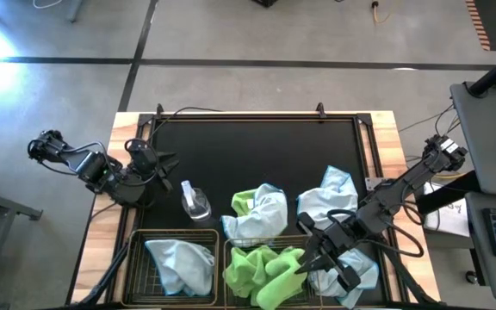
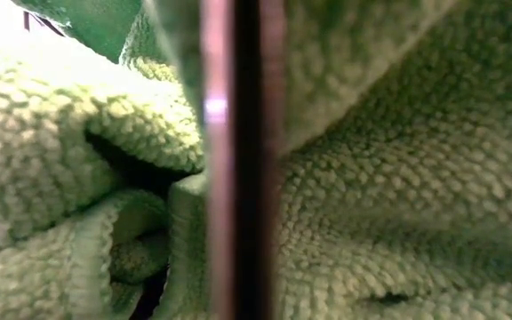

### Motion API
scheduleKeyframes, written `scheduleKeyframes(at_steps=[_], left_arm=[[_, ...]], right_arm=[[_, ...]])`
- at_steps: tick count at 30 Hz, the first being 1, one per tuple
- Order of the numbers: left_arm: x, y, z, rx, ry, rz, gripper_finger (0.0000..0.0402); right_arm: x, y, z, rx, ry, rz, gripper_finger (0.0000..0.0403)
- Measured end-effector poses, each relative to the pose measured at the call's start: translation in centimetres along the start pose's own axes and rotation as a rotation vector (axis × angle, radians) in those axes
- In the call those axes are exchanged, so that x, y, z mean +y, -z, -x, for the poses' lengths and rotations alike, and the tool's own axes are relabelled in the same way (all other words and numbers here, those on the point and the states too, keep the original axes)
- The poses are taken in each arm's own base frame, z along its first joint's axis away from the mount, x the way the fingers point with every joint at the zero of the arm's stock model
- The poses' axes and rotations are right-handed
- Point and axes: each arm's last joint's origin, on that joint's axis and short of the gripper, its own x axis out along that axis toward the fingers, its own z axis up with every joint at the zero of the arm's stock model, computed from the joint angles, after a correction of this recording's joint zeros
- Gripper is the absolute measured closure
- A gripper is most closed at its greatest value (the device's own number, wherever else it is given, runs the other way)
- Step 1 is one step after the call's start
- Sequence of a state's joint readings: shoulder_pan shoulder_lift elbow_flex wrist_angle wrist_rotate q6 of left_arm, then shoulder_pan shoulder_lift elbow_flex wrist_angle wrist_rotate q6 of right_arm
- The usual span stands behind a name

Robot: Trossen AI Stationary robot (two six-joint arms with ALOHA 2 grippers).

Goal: Sort microfiber towel by color & place in baskets
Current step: Put the green microfiber cloth into the right wire basket

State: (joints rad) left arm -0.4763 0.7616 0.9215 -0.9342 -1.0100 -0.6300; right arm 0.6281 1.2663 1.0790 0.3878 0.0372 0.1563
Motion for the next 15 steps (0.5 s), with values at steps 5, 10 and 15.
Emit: scheduleKeyframes(at_steps=[5,10,15], left_arm=[[0.03,0.0,0.01,0.0,0.0,0.001,0.0288],[0.12,-0.03,0.07,-0.003,0.001,0.004,0.0288],[0.18,-0.04,0.11,-0.004,0.002,0.003,0.0288]], right_arm=[[-0.03,0.15,0.0,0.016,0.005,0.001,0.0343],[-0.08,0.16,0.0,0.014,0.02,0.002,0.0302],[-0.09,0.24,0.0,0.023,0.021,0.002,0.0267]])
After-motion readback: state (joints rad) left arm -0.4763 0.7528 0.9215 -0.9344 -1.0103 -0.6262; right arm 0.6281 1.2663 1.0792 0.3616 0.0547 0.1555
